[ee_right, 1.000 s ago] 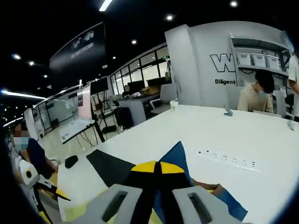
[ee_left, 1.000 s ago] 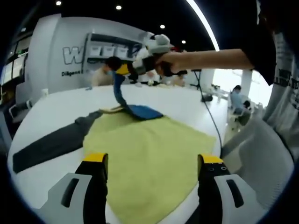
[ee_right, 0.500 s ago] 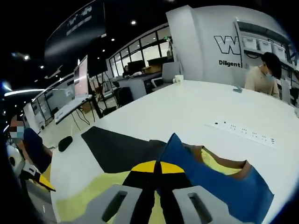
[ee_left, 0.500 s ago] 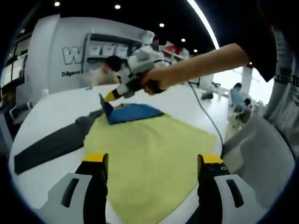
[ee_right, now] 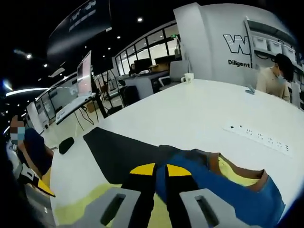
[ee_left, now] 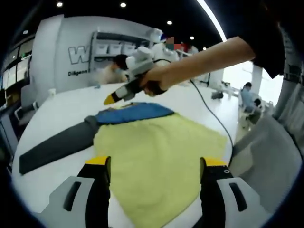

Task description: Fold the garment on the visible template until the final outline fits inside the template.

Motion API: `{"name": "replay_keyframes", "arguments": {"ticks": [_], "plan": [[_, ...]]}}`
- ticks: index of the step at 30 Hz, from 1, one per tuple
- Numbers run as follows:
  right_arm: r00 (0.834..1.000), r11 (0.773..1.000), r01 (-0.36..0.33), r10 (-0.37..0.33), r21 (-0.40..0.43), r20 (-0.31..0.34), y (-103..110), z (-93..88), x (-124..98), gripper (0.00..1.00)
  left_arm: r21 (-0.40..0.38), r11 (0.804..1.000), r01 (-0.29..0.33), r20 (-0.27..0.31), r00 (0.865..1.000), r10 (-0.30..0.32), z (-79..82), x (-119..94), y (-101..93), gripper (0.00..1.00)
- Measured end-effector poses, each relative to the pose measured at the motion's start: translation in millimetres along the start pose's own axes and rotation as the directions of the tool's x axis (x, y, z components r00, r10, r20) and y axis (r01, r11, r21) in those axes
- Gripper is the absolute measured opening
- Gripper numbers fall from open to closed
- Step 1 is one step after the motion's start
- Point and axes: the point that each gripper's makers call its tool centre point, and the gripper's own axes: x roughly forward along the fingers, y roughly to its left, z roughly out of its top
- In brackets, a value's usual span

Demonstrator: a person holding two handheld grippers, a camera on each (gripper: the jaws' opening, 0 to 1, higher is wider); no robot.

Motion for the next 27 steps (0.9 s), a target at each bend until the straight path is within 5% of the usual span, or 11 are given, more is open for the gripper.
{"name": "replay_keyframes", "arguments": {"ticks": [9, 14, 20, 27], "plan": [[0.999, 0.999, -0.035, 0.035, -0.041, 0.01, 11, 10.0, 3, 0.06, -0.008, 0.999, -0.049, -0.025, 0.998, 0.049, -4.8, -3, 8.9, 0.74], [0.998, 0.994, -0.055, 0.053, -0.093, -0.021, 5, 9.3, -18, 0.18, -0.017, 0.999, -0.043, -0.032, 0.999, 0.043, -7.2, -1, 6.8, 0.74], [0.998, 0.991, 0.058, -0.056, -0.12, 0.013, -39, 11.2, -90, 0.31, -0.016, 0.999, -0.046, -0.038, 0.998, 0.046, -7.3, -1, 6.2, 0.75], [0.986, 0.983, 0.164, -0.161, -0.087, 0.05, -68, -26.9, -167, 0.53, -0.001, 0.998, -0.061, -0.024, 0.998, 0.061, -2.3, -2, 7.7, 0.78]]}}
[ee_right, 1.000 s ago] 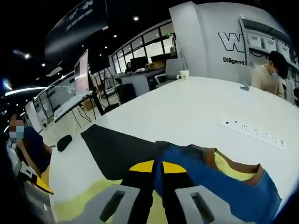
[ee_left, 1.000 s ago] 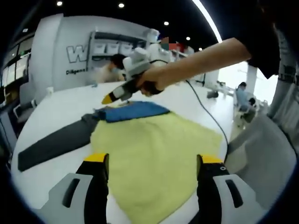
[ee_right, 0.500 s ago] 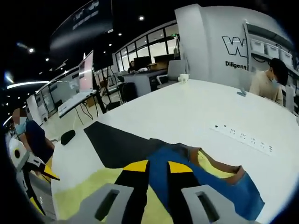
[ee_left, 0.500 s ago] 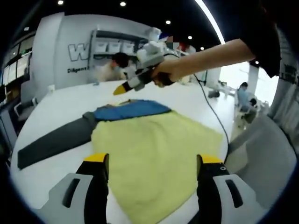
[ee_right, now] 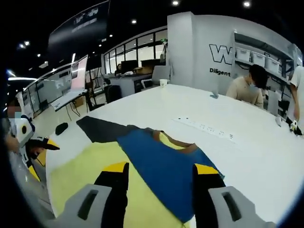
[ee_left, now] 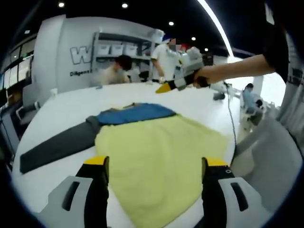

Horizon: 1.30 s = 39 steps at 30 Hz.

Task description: Fold the garment on the visible template until the final outline fits inside the template.

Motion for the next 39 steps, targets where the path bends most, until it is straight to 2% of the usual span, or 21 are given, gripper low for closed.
{"name": "replay_keyframes", "arguments": {"ticks": [1, 3, 5, 8, 9, 12, 15, 17, 20, 23, 27, 28, 32, 33, 36, 39], "plan": [[1.0, 1.0, 0.004, -0.004, 0.005, 0.003, -1, -1.4, -3, 0.54, -0.001, 1.0, -0.001, 0.001, 1.0, 0.001, 0.3, 0, 0.3, 0.78], [0.999, 0.999, 0.028, -0.029, 0.025, 0.02, -1, -12.0, -28, 0.56, -0.007, 1.0, -0.006, 0.006, 1.0, 0.006, 0.6, -1, 2.4, 0.79], [0.999, 0.999, 0.034, -0.035, 0.032, 0.025, 1, -23.5, -43, 0.57, -0.002, 1.0, -0.009, 0.004, 1.0, 0.009, 0.9, -1, 2.1, 0.8], [0.999, 0.999, 0.033, -0.033, 0.024, 0.014, 4, -38.8, -58, 0.57, -0.002, 1.0, -0.005, 0.0, 1.0, 0.005, 0.1, 0, 1.0, 0.8], [0.999, 0.999, 0.035, -0.035, 0.022, 0.008, 12, -44.6, -65, 0.57, 0.004, 1.0, -0.008, -0.005, 1.0, 0.008, -1.2, 0, 2.0, 0.8], [0.999, 0.998, 0.042, -0.043, 0.039, 0.009, 6, -51.6, -74, 0.58, 0.043, 0.998, -0.035, -0.018, 0.999, 0.035, -1.7, -1, 6.8, 0.83], [0.998, 0.997, 0.053, -0.054, 0.047, 0.023, 18, -58.4, -89, 0.58, 0.044, 0.998, -0.045, -0.013, 0.999, 0.046, -0.9, -1, 8.7, 0.84], [0.996, 0.994, 0.08, -0.082, 0.067, 0.025, 13, -65.9, -99, 0.61, 0.05, 0.996, -0.074, -0.009, 0.997, 0.075, -0.3, -3, 15.6, 0.85], [0.996, 0.992, 0.086, -0.088, 0.097, 0.021, 17, -73.8, -109, 0.63, 0.05, 0.994, -0.093, -0.007, 0.996, 0.094, 2.3, -9, 17.5, 0.85], [0.995, 0.99, 0.096, -0.099, 0.105, 0.022, 17, -78.9, -116, 0.64, 0.039, 0.995, -0.087, 0.006, 0.996, 0.086, 6.8, -10, 16.0, 0.84], [0.994, 0.988, 0.101, -0.103, 0.12, 0.018, 20, -86.2, -122, 0.64, 0.013, 0.996, -0.089, 0.011, 0.996, 0.089, 4.7, -10, 20.6, 0.84], [0.995, 0.988, 0.093, -0.096, 0.125, 0.014, 21, -88.2, -122, 0.64, 0.027, 0.996, -0.09, -0.001, 0.996, 0.09, 5.1, -12, 21.5, 0.84], [0.996, 0.987, 0.089, -0.091, 0.132, 0.007, 23, -91.9, -123, 0.64, 0.046, 0.995, -0.089, 0.016, 0.996, 0.088, 15.9, -19, 23.7, 0.84], [0.996, 0.986, 0.091, -0.093, 0.142, 0.006, 22, -92.3, -123, 0.63, 0.064, 0.993, -0.097, 0.021, 0.995, 0.096, 22.3, -23, 27.7, 0.84], [0.996, 0.983, 0.085, -0.09, 0.163, 0.02, 23, -90.5, -124, 0.6, 0.078, 0.988, -0.131, 0.029, 0.991, 0.129, 28.4, -28, 43.9, 0.84], [0.994, 0.978, 0.095, -0.103, 0.185, 0.035, 20, -89.8, -125, 0.61, 0.058, 0.987, -0.151, 0.032, 0.988, 0.149, 27.7, -30, 63.5, 0.86]]}}
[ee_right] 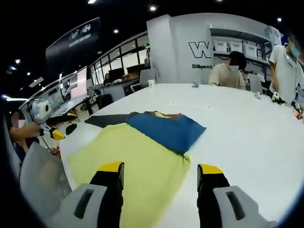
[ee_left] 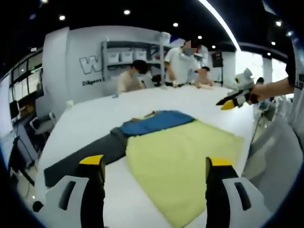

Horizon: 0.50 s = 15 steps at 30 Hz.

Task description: Fold the garment on the visible template until the final outline fits inside the template.

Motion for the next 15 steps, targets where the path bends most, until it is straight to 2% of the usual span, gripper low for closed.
{"name": "replay_keyframes", "arguments": {"ticks": [2, 3, 9, 12, 13, 15], "plan": [[1.0, 1.0, -0.001, 0.001, 0.002, 0.004, 2, -0.5, 0, 0.61, 0.022, 1.0, -0.013, -0.008, 1.0, 0.013, 0.8, 2, 2.7, 0.87], [1.0, 1.0, -0.004, 0.004, 0.005, 0.003, 4, -3.1, -2, 0.61, 0.024, 0.999, -0.026, -0.015, 1.0, 0.027, 0.9, 4, 10.1, 0.87], [1.0, 1.0, 0.002, -0.002, 0.0, -0.022, 12, -16.9, -9, 0.61, -0.041, 0.996, -0.078, -0.004, 0.997, 0.078, 1.2, 9, 36.2, 0.86], [1.0, 1.0, -0.004, 0.004, 0.01, -0.025, 13, -20.5, -9, 0.6, -0.045, 0.992, -0.12, -0.001, 0.993, 0.12, -2.4, 11, 54.0, 0.8], [1.0, 1.0, -0.003, 0.003, 0.01, -0.027, 11, -24.0, -9, 0.59, -0.035, 0.985, -0.168, 0.012, 0.986, 0.169, -1.3, 11, 67.5, 0.8], [0.999, 1.0, 0.005, -0.004, 0.012, -0.044, 8, -32.6, -8, 0.58, -0.047, 0.98, -0.193, 0.008, 0.981, 0.194, -2.0, 12, 81.7, 0.82]]}}
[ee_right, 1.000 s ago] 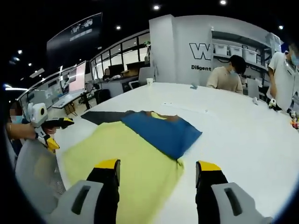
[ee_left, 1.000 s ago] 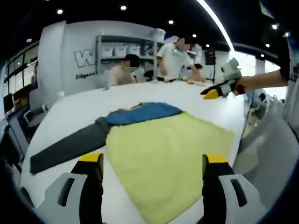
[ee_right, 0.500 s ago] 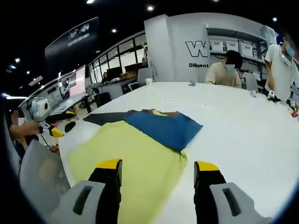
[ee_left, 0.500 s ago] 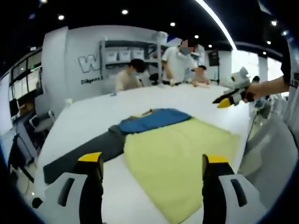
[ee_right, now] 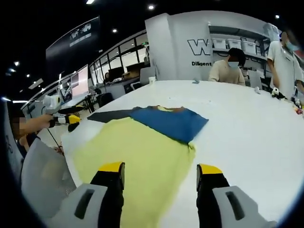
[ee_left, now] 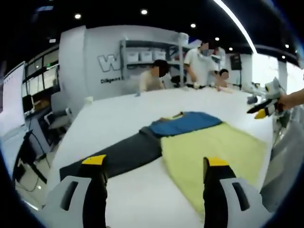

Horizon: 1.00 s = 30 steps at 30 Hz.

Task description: Fold the garment on the visible template until the final outline fits inside the template.

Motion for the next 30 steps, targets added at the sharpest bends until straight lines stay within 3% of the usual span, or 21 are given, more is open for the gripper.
{"name": "replay_keyframes", "arguments": {"ticks": [5, 6, 11, 16, 23, 30], "plan": [[1.0, 1.0, 0.01, -0.01, -0.004, -0.004, -1, 0.0, -3, 0.59, 0.004, 0.998, -0.065, -0.021, 0.998, 0.065, -1.4, 6, 24.4, 0.83], [1.0, 1.0, 0.011, -0.011, -0.004, 0.004, 0, 0.9, -5, 0.59, 0.013, 0.993, -0.12, -0.029, 0.992, 0.12, -2.7, 6, 37.4, 0.84], [1.0, 1.0, 0.03, -0.03, 0.01, -0.007, 0, -8.1, -8, 0.59, -0.014, 0.98, -0.197, -0.04, 0.98, 0.196, -7.9, 10, 62.2, 0.86], [0.999, 0.999, 0.03, -0.029, 0.018, -0.015, 5, -14.8, -11, 0.59, -0.075, 0.971, -0.228, -0.071, 0.972, 0.223, -23.5, 18, 78.1, 0.86], [1.0, 0.999, 0.03, -0.03, 0.023, -0.007, 6, -14.5, -12, 0.58, -0.078, 0.968, -0.238, -0.09, 0.969, 0.231, -30.3, 22, 83.0, 0.83], [1.0, 1.0, 0.01, -0.01, 0.027, -0.007, 11, -10.3, -7, 0.57, -0.137, 0.936, -0.324, -0.144, 0.942, 0.304, -58.8, 24, 116.3, 0.78]]}}
